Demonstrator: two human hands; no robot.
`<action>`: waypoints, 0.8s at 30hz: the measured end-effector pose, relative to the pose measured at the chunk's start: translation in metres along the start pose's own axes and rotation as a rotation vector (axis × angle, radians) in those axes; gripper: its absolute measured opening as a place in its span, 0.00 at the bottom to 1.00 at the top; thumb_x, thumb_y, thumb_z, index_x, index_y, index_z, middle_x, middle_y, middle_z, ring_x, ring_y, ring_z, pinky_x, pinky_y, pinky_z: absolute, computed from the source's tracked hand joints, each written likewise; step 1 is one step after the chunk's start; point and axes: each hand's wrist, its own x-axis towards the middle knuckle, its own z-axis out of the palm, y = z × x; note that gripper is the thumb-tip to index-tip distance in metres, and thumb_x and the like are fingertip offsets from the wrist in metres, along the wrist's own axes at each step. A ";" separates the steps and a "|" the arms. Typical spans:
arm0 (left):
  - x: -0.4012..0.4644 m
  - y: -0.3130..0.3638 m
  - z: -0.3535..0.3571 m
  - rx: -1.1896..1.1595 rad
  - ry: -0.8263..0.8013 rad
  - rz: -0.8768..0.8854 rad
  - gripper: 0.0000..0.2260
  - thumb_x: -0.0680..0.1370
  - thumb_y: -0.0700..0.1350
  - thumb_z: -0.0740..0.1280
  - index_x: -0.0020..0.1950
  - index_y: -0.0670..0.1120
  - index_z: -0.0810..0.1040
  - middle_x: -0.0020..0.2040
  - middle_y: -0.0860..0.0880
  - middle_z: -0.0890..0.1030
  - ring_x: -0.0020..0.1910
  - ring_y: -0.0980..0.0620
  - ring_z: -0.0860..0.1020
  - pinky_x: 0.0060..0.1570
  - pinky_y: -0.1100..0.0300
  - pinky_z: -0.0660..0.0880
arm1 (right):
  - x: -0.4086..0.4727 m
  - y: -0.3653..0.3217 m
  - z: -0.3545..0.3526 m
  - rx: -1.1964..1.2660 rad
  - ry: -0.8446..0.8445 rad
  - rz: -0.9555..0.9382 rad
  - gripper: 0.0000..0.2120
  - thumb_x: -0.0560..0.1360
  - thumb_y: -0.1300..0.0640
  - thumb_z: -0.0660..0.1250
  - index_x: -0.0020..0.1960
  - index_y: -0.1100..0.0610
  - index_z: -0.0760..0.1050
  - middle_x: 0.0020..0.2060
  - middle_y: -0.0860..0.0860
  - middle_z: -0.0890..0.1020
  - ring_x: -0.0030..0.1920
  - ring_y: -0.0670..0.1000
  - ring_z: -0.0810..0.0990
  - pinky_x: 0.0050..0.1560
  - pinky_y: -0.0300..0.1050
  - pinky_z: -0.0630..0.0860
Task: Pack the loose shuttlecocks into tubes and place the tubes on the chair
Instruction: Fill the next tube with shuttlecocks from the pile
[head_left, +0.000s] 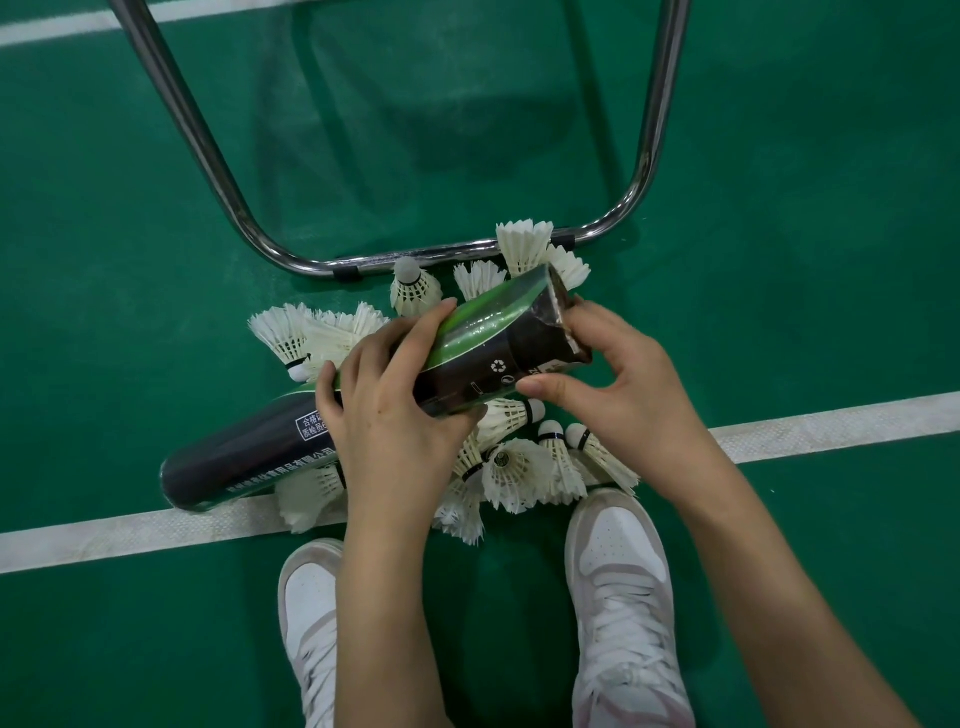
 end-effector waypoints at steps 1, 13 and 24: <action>0.000 0.001 0.000 -0.003 0.001 0.002 0.37 0.61 0.46 0.78 0.67 0.59 0.69 0.60 0.53 0.73 0.60 0.56 0.65 0.66 0.39 0.56 | 0.000 0.000 -0.001 0.013 0.003 -0.001 0.13 0.68 0.63 0.74 0.53 0.58 0.79 0.51 0.54 0.81 0.51 0.44 0.77 0.52 0.27 0.69; 0.000 0.000 -0.001 0.043 0.001 0.022 0.37 0.61 0.46 0.79 0.67 0.59 0.70 0.60 0.53 0.74 0.60 0.54 0.66 0.66 0.40 0.57 | 0.001 0.002 -0.004 0.097 -0.101 0.064 0.18 0.70 0.63 0.72 0.48 0.45 0.69 0.42 0.35 0.81 0.49 0.39 0.79 0.55 0.42 0.74; -0.002 -0.003 0.006 0.073 -0.016 0.004 0.36 0.61 0.47 0.78 0.67 0.59 0.70 0.60 0.53 0.75 0.62 0.50 0.70 0.67 0.41 0.56 | 0.005 0.005 -0.007 0.139 -0.146 0.112 0.20 0.70 0.66 0.72 0.54 0.45 0.72 0.49 0.43 0.81 0.51 0.39 0.80 0.53 0.32 0.73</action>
